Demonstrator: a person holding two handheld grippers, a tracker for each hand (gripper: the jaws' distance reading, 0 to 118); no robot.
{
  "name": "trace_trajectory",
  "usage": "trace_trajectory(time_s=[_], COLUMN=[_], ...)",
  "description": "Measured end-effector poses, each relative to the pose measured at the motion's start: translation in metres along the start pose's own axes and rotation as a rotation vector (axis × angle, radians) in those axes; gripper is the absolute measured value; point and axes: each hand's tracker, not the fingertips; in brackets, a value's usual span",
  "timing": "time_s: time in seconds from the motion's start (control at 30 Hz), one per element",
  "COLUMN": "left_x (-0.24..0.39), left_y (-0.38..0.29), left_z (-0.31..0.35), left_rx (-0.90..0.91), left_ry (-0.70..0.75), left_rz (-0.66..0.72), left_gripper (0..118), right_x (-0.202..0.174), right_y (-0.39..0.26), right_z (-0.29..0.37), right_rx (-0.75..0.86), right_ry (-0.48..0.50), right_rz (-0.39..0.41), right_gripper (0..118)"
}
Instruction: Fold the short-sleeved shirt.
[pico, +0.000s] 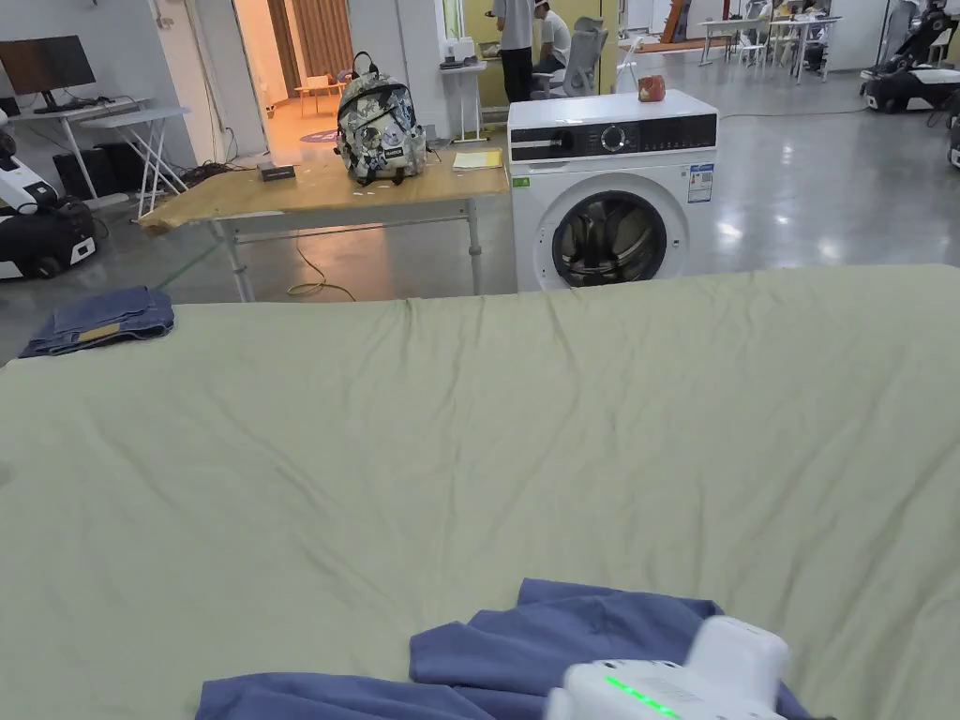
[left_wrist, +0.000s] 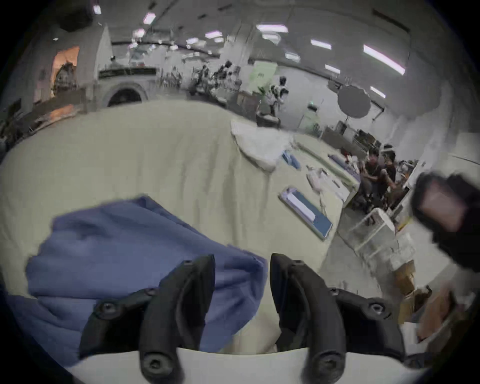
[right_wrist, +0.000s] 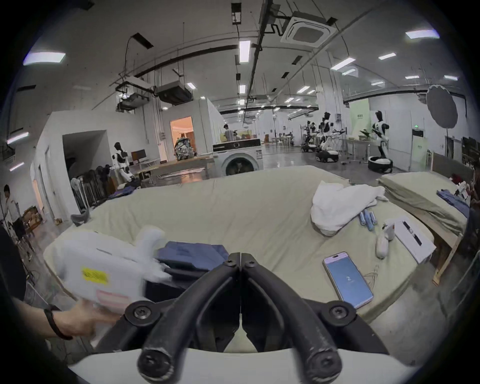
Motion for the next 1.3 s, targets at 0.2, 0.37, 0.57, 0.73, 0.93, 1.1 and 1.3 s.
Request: trace_trajectory(time_s=[0.2, 0.37, 0.57, 0.73, 0.93, 1.1, 1.3], left_x=[-0.031, -0.023, -0.02, -0.013, -0.032, -0.082, -0.188], left_y=[0.003, -0.018, -0.045, -0.055, -0.052, -0.037, -0.026], left_z=[0.177, 0.303, 0.351, 0.347, 0.351, 0.354, 0.297], left_rx=[0.333, 0.571, 0.608, 0.586, 0.557, 0.45, 0.167], left_ry=[0.358, 0.604, 0.718, 0.738, 0.663, 0.542, 0.477], left_rz=[-0.14, -0.121, -0.058, -0.047, 0.033, 0.119, 0.315], left_gripper=[42, 26, 0, 0, 0, 0, 33], right_x=[-0.02, -0.038, -0.053, -0.06, -0.063, -0.056, -0.043], right_y=[0.021, 0.039, 0.05, 0.039, 0.033, 0.029, 0.017], right_z=[-0.006, -0.015, -0.015, 0.019, 0.014, 0.012, 0.0], right_rx=[0.063, 0.103, 0.141, 0.152, 0.136, 0.11, 0.06], right_ry=[0.058, 0.12, 0.133, 0.158, 0.147, 0.164, 0.178], right_rz=[0.088, 0.119, 0.21, 0.199, 0.218, 0.191, 0.117], right_gripper=[0, 0, 0, 0, 0, 0, 0])
